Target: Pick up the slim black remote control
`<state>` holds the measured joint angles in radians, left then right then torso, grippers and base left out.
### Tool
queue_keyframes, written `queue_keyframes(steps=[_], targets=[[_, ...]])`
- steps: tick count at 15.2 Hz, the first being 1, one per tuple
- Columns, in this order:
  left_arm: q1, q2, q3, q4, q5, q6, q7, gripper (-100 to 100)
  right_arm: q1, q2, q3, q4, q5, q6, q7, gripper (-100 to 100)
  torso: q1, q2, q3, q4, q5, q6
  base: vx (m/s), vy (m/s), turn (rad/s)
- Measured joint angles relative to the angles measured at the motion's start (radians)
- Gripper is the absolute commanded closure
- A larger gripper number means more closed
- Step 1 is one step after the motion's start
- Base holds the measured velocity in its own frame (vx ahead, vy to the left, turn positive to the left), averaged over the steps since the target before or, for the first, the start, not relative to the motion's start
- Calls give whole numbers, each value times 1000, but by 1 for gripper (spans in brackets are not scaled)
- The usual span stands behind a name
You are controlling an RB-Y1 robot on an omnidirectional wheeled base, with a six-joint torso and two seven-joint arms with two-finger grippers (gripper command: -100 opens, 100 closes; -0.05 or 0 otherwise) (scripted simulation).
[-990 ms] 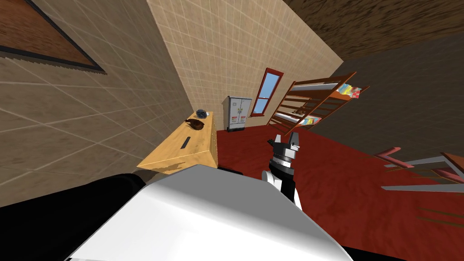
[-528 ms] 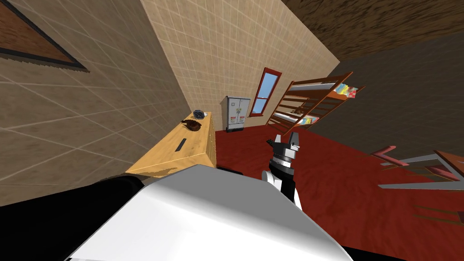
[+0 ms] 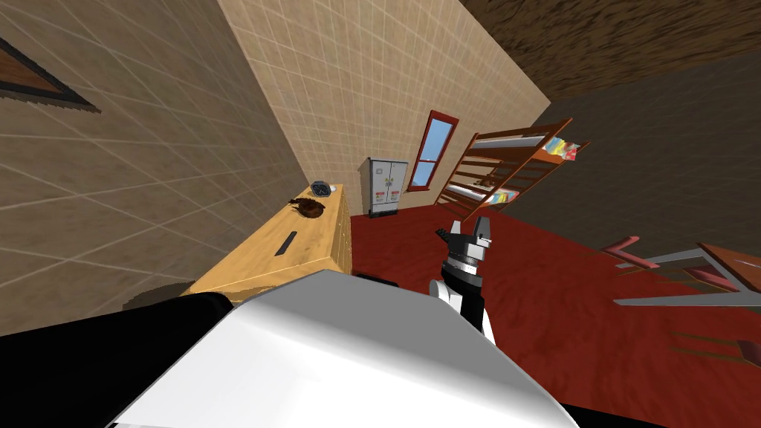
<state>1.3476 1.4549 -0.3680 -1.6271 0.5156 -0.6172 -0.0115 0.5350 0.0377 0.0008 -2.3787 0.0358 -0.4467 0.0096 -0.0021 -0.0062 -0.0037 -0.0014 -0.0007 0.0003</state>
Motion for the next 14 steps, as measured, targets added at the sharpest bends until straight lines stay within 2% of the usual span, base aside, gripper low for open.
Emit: queue_keyframes(steps=[2, 3, 7, 9, 11, 12, 14], targets=[[15, 33, -19, 40, 1, -7, 1, -100, 0, 0, 0, 0, 0, 0, 0, 0, 0, -1, 0, 0, 0, 0, 82, -20, -40], [23, 49, -19, 44, 5, -7, 1, -100, 0, 0, 0, 0, 0, 0, 0, 0, 1, 0, 0, 0, 0, 0, 81, -21, -68], [107, 136, -14, 78, 40, -8, -19, -100, 0, 0, 0, 0, 0, 0, 0, 0, 1, -3, -2, -1, 0, 1, 111, -10, -55], [95, 162, -37, 113, 28, -7, -6, -100, 0, 0, 0, 0, 0, 0, 0, 0, 2, -2, -1, 0, 1, 0, 105, -2, -64], [118, 197, -35, 126, 38, -8, -5, -100, 0, 0, 0, 0, 0, 0, 0, 0, 1, -2, -1, 0, 0, 0, 87, -2, -43], [144, 223, -24, 121, 56, -3, -14, -100, 0, 0, 0, 0, 0, 0, 0, 0, 2, -2, -1, 0, 0, 1, 104, 17, -69], [154, 260, -32, 146, 55, 1, -12, -100, 0, 0, 0, 0, 0, 0, 0, 0, 3, -4, -2, -1, 1, 1, 135, 8, -88]])
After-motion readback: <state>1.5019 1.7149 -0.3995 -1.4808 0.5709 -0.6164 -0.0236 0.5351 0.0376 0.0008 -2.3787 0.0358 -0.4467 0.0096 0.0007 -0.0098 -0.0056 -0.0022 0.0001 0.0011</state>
